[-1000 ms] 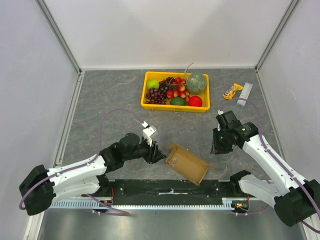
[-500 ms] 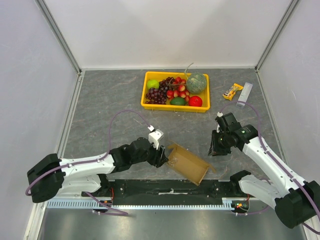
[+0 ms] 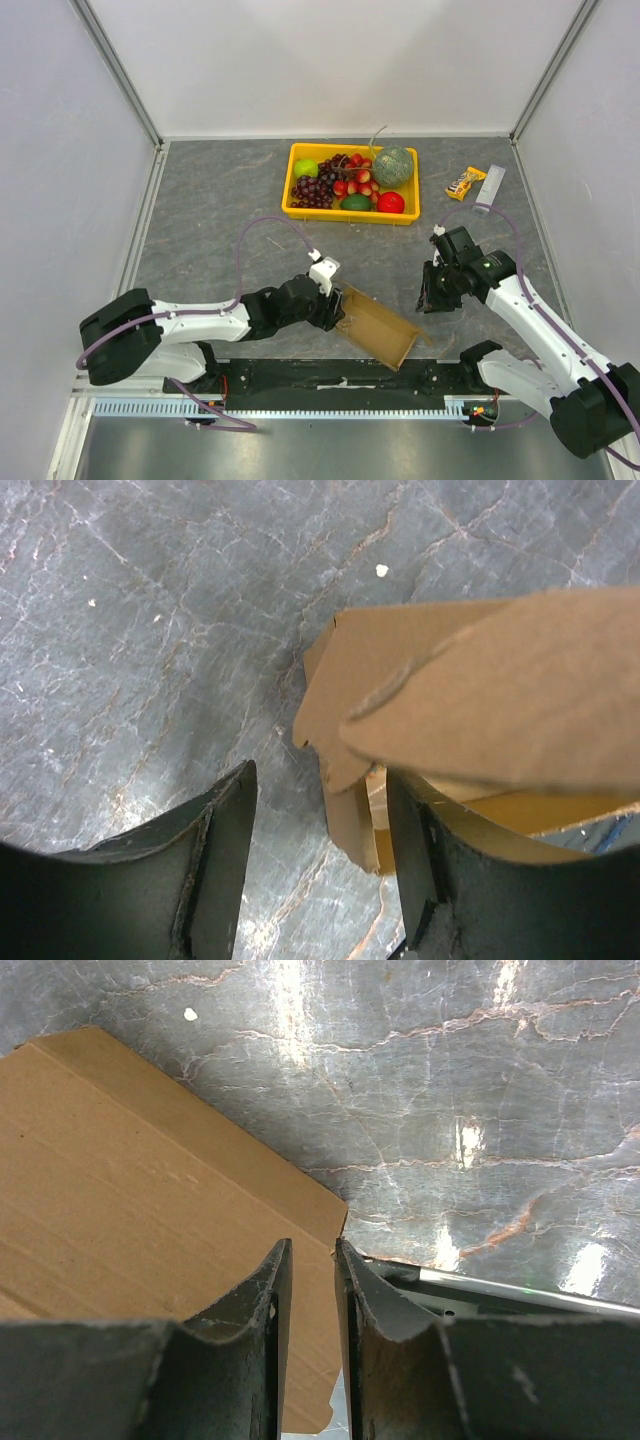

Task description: Fold the paper box

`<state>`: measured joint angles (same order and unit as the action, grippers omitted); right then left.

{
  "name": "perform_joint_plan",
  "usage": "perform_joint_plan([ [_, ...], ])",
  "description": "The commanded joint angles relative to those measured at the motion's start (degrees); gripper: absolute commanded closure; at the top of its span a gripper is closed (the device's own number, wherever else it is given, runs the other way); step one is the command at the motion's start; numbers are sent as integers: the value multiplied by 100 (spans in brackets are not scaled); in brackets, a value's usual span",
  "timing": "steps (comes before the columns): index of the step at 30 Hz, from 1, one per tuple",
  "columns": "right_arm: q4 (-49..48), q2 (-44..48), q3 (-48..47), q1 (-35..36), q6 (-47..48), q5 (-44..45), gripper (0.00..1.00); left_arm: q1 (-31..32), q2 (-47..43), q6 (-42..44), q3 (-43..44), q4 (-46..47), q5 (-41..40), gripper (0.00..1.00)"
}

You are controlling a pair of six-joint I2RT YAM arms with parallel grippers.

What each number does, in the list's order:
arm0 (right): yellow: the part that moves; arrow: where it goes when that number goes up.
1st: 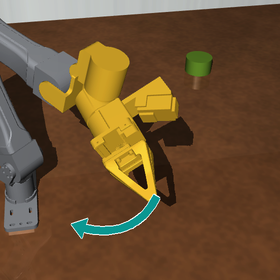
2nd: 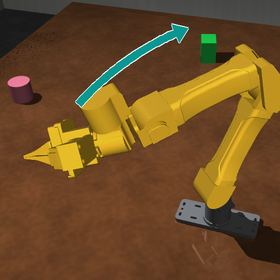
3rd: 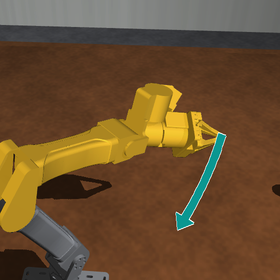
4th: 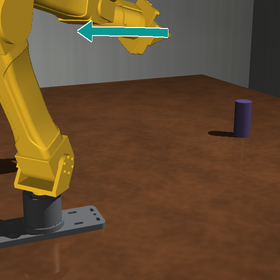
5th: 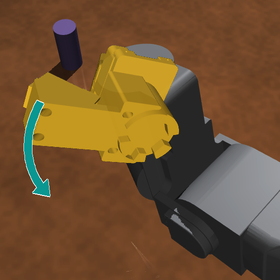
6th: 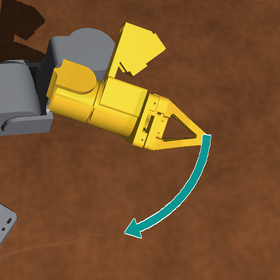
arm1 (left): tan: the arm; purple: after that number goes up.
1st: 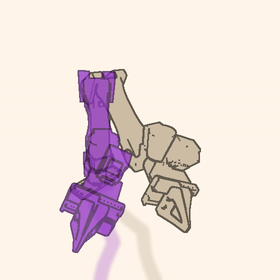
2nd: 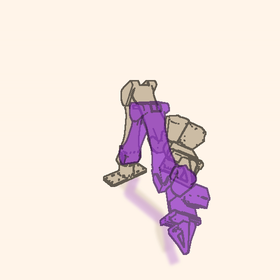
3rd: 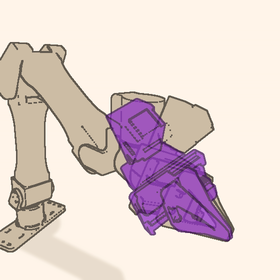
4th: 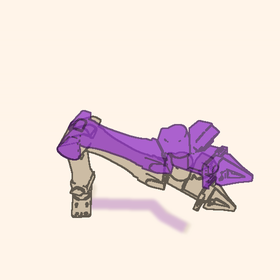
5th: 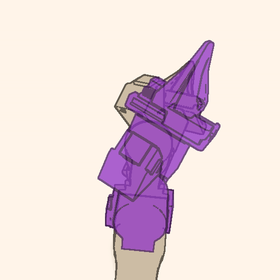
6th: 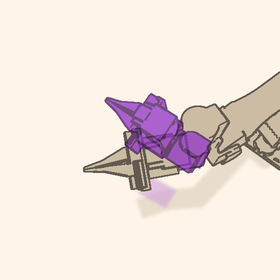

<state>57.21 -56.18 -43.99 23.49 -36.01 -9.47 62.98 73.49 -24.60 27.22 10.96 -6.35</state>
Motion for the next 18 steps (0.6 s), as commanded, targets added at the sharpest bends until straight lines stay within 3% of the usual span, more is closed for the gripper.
perform_joint_plan([
  [1,-149,55,39,7,94,-116,70,56,261,-106,292,407,-305,41],
  [11,-175,90,13,7,120,-90,70,223,701,-98,530,328,-569,52],
  [18,-228,108,-40,-11,77,-72,70,258,535,-291,521,-41,-1236,55],
])
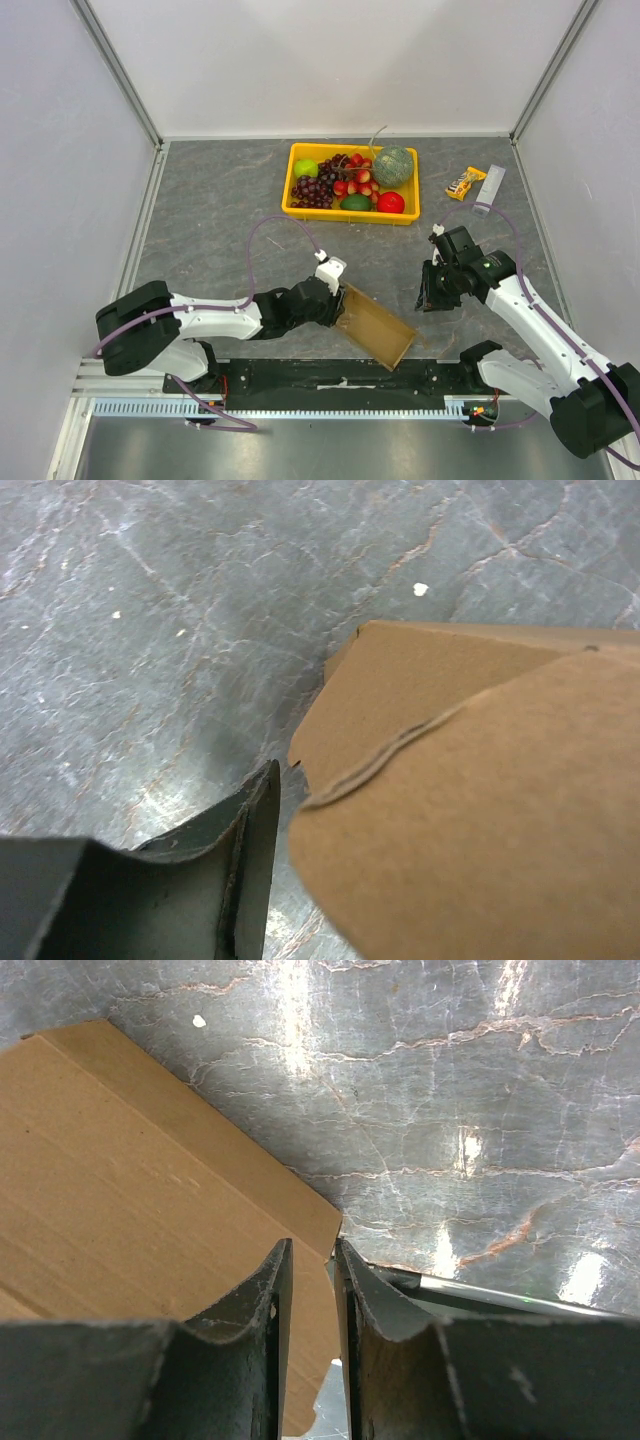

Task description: Fold the paper box

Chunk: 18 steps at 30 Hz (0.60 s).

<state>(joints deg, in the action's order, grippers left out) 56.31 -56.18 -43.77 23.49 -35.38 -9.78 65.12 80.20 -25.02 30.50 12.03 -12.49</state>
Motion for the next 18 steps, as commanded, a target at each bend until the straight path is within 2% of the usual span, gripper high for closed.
perform_joint_plan([
  [1,-147,108,-70,-2,13,-41,70,44,-163,-276,184,-201,-710,56],
  [13,-182,99,-158,-11,-31,-42,71,27,-584,-1557,193,-1676,-2581,57],
  [18,-200,72,-202,7,-31,-59,70,-26,-646,-2226,246,-2327,-2995,57],
])
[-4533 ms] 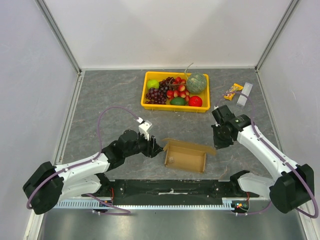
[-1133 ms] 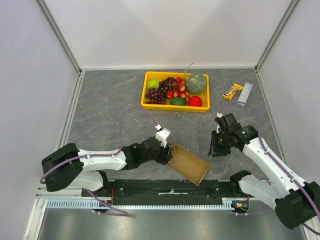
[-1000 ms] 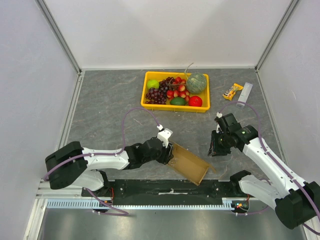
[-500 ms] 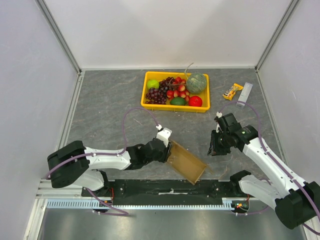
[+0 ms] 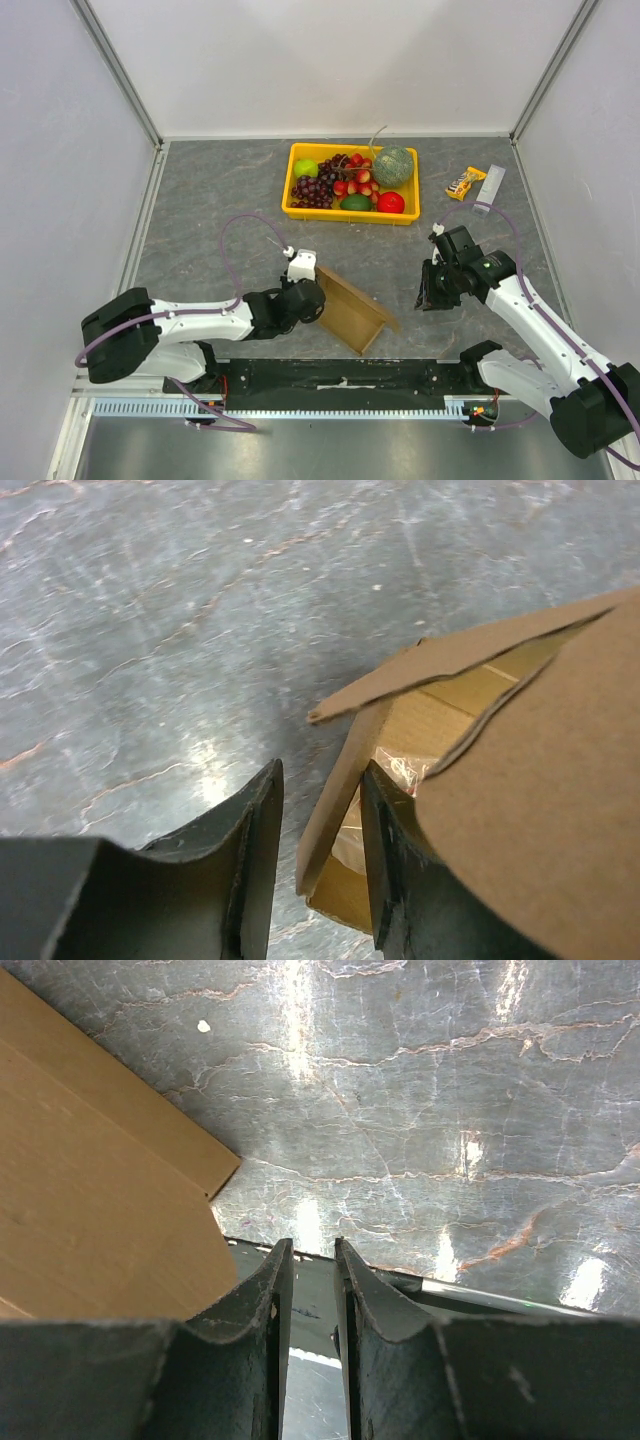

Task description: Fold the paper box

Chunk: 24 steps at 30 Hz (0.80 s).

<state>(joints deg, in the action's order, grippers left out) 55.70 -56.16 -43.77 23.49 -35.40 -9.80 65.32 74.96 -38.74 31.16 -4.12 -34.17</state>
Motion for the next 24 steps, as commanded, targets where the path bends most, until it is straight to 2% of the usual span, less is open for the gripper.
perform_joint_plan([
  [1,-130,70,-202,-2,-29,-57,70,-63,-122,-976,180,-791,-863,57],
  [5,-147,62,-202,7,-55,-57,70,-142,-104,-1539,171,-1204,-995,59],
  [11,-147,70,-220,-11,-55,-92,70,-283,-148,-2260,49,-1469,-1039,67],
  [24,-200,114,-255,-2,-55,-66,70,-283,-245,-2067,-312,-344,-740,71],
])
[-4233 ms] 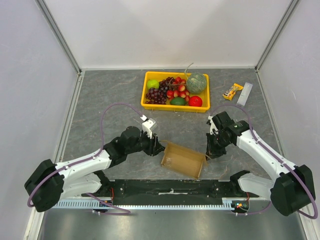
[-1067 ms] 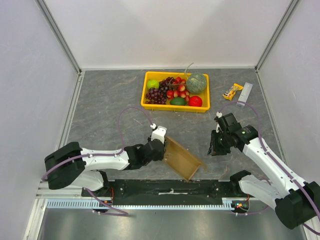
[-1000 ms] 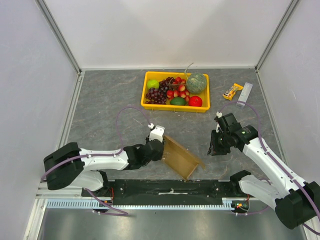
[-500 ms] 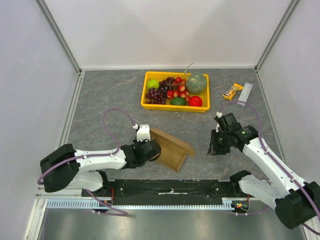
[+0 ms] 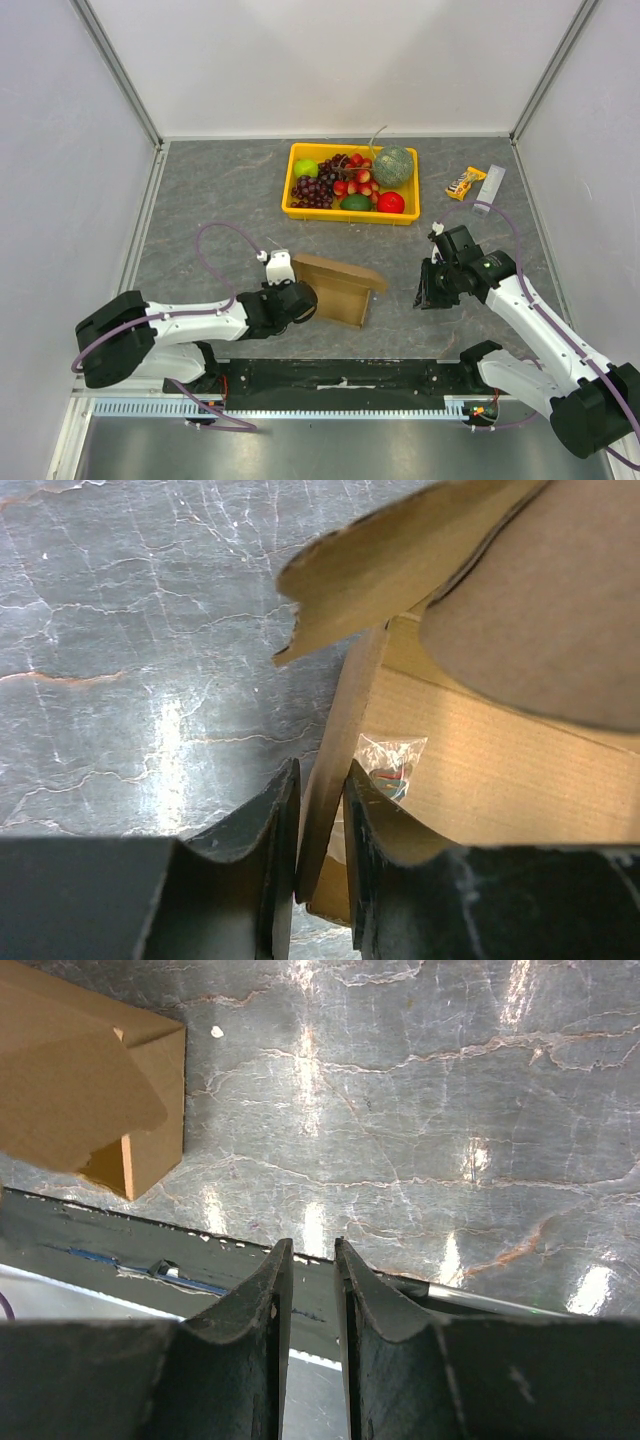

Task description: Fold the paper box

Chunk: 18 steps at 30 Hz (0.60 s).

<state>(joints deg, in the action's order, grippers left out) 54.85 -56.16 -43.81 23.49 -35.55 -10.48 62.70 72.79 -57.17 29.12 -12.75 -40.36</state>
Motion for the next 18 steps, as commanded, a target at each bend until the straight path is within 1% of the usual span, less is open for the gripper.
perform_joint_plan([
  [1,-132,105,-268,-2,-40,2,70,-29,32,-268,-100,554,-95,72],
  [3,-124,114,-286,-2,-31,11,70,-29,147,-374,-91,633,-60,76],
  [6,-141,105,-303,-2,-40,20,71,-21,270,-427,-74,835,54,79],
  [11,-176,105,-356,-11,-49,64,71,-21,323,-488,-39,906,168,79],
  [13,-194,114,-426,-2,-40,151,71,6,227,-462,-56,924,239,74],
  [18,-317,-8,-707,-2,22,432,70,76,-264,-313,-205,889,362,55],
])
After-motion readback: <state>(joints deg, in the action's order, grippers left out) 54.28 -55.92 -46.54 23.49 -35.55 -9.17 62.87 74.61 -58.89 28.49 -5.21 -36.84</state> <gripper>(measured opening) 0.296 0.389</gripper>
